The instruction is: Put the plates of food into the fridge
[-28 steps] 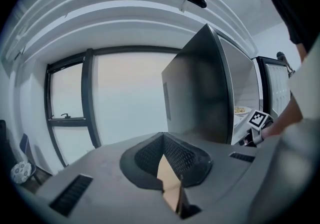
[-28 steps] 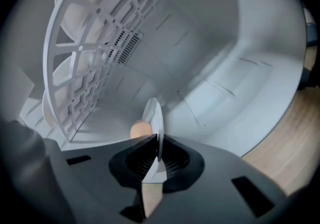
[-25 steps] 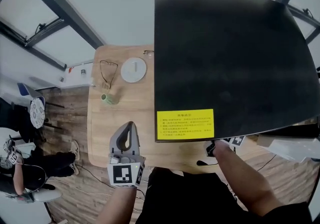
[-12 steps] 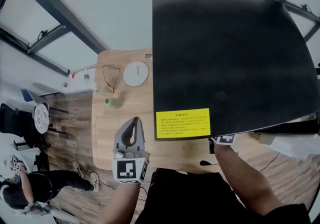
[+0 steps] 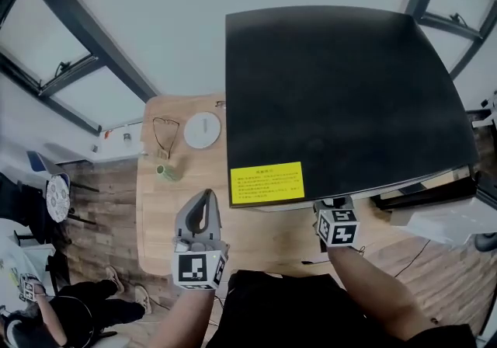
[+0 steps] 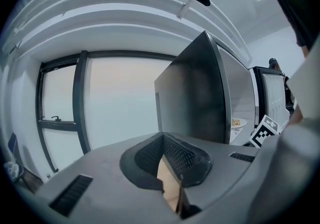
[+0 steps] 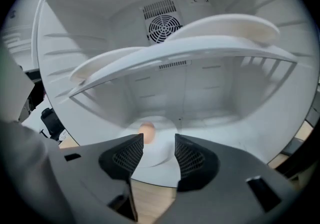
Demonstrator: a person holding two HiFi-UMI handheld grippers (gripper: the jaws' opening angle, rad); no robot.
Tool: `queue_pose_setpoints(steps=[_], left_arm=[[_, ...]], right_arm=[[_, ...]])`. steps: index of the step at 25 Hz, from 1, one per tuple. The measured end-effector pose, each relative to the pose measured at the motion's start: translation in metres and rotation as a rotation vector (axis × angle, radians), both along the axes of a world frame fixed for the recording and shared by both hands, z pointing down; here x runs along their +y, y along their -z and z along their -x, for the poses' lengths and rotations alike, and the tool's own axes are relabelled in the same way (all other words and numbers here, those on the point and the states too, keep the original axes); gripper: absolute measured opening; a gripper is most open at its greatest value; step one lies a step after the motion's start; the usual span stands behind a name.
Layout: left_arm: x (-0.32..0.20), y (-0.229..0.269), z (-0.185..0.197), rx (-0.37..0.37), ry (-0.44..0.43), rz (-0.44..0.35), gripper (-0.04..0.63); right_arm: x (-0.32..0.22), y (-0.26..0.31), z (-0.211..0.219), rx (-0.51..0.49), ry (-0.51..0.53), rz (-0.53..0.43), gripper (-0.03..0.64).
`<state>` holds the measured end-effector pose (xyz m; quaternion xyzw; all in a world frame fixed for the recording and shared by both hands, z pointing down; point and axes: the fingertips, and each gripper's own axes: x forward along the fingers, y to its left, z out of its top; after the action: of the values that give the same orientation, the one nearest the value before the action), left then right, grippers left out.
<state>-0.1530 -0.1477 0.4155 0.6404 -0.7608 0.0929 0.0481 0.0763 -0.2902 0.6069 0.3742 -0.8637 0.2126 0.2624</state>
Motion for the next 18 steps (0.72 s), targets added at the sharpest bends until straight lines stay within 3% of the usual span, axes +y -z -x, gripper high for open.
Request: queue_pose_setpoints(steps=[3, 8, 10, 18], left_arm=[[0.002, 0.005, -0.005, 0.014, 0.000, -0.044, 0.005], [0.006, 0.004, -0.018, 0.032, -0.027, -0.054, 0.005], [0.010, 0.003, -0.023, 0.051, -0.031, -0.058, 0.005], [0.024, -0.006, -0.051, 0.102, -0.077, -0.044, 0.005]], right_arm=[[0.012, 0.016, -0.004, -0.021, 0.027, -0.046, 0.209], [0.024, 0.054, -0.019, -0.071, 0.055, -0.111, 0.204], [0.029, 0.072, -0.029, -0.098, 0.064, -0.142, 0.147], [0.033, 0.140, -0.065, -0.189, 0.041, -0.281, 0.077]])
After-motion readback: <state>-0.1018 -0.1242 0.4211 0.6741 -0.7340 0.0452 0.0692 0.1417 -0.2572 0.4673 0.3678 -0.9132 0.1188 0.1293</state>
